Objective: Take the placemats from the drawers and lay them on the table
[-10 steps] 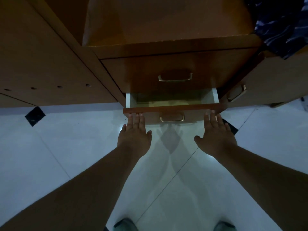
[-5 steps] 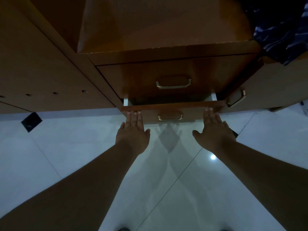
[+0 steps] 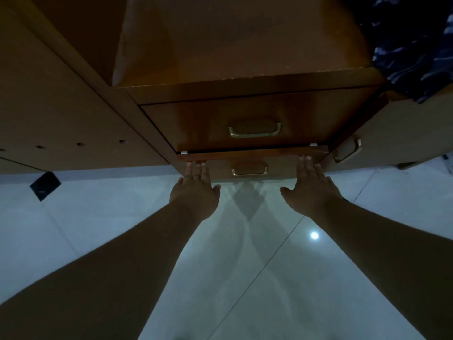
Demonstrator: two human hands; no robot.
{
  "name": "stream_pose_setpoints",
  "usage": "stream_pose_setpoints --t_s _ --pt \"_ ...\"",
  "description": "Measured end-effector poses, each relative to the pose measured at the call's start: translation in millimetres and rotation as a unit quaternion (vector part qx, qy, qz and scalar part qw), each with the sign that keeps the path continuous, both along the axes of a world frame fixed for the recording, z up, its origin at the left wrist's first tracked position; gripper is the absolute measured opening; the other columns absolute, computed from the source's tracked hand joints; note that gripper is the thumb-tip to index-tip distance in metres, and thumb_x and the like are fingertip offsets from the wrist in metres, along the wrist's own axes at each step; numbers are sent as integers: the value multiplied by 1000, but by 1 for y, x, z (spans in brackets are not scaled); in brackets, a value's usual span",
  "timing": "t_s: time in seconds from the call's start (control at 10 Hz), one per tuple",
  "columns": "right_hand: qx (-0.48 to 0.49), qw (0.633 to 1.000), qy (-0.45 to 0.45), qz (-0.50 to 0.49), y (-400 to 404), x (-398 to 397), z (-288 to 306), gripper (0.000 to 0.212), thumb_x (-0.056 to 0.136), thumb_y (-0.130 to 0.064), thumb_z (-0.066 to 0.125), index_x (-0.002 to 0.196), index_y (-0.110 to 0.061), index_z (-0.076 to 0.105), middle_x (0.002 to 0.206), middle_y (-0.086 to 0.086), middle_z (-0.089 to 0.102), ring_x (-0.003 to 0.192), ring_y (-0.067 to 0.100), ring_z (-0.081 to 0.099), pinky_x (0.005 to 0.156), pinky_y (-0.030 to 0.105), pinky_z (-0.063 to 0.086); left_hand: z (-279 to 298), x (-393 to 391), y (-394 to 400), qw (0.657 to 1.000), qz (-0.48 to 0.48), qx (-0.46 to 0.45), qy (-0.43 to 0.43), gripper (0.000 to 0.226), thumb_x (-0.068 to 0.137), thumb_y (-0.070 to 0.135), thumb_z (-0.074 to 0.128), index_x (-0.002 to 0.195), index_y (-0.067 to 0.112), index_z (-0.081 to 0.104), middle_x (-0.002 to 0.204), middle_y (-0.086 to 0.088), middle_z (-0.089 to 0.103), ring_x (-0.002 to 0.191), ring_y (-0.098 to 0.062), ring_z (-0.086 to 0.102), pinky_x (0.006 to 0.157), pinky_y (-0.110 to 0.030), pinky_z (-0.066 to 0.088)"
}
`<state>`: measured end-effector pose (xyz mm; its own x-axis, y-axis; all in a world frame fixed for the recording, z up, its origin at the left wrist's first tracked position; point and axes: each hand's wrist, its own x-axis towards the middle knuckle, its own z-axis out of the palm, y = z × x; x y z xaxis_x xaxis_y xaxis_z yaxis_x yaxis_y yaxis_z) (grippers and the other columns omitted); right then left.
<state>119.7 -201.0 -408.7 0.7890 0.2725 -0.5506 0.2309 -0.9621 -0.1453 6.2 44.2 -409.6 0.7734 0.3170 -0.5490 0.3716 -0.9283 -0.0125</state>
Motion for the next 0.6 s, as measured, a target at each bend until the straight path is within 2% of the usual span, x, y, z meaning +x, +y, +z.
stream_pose_setpoints --t_s 0.1,0.2,0.3,0.4,0.5,0.6 --pt "6 1000 -10 -27 3 -1 15 92 94 -56 46 159 -13 -3 167 9 2 153 32 4 119 49 22 16 2 -4 999 30 -15 -13 72 107 51 23 163 9 5 171 -11 4 158 -29 2 121 -50 24" --pt "28 998 -36 -43 8 -2 35 80 91 -53 51 153 -9 24 154 15 35 141 36 32 108 50 39 41 3 -16 1000 17 -14 -15 67 107 47 28 163 13 11 171 -7 10 157 -26 8 119 -50 27" --pt "32 998 -27 -40 14 -3 68 62 93 -50 50 137 -7 46 137 17 52 125 38 50 99 46 47 74 6 -28 998 -21 12 -64 57 107 40 34 156 12 33 163 -10 33 150 -30 30 109 -48 39" --pt "49 997 -50 -15 16 -7 106 62 92 -53 46 135 -9 47 138 15 50 125 37 49 101 47 44 108 12 -34 996 -41 9 -82 55 105 41 35 152 14 39 157 -10 40 143 -31 38 108 -49 41" --pt "102 992 -56 -51 8 -9 144 60 87 -56 53 131 -15 47 137 10 49 126 36 46 103 50 42 151 22 -42 994 1 -43 -99 55 103 48 38 151 21 40 150 -5 45 138 -29 41 104 -50 41" --pt "113 989 -72 -64 4 -9 183 59 82 -62 53 122 -18 49 127 6 55 116 31 53 97 49 47 199 29 -45 990 -25 -29 -138 54 102 53 36 146 24 44 152 -1 44 137 -28 42 101 -49 41"
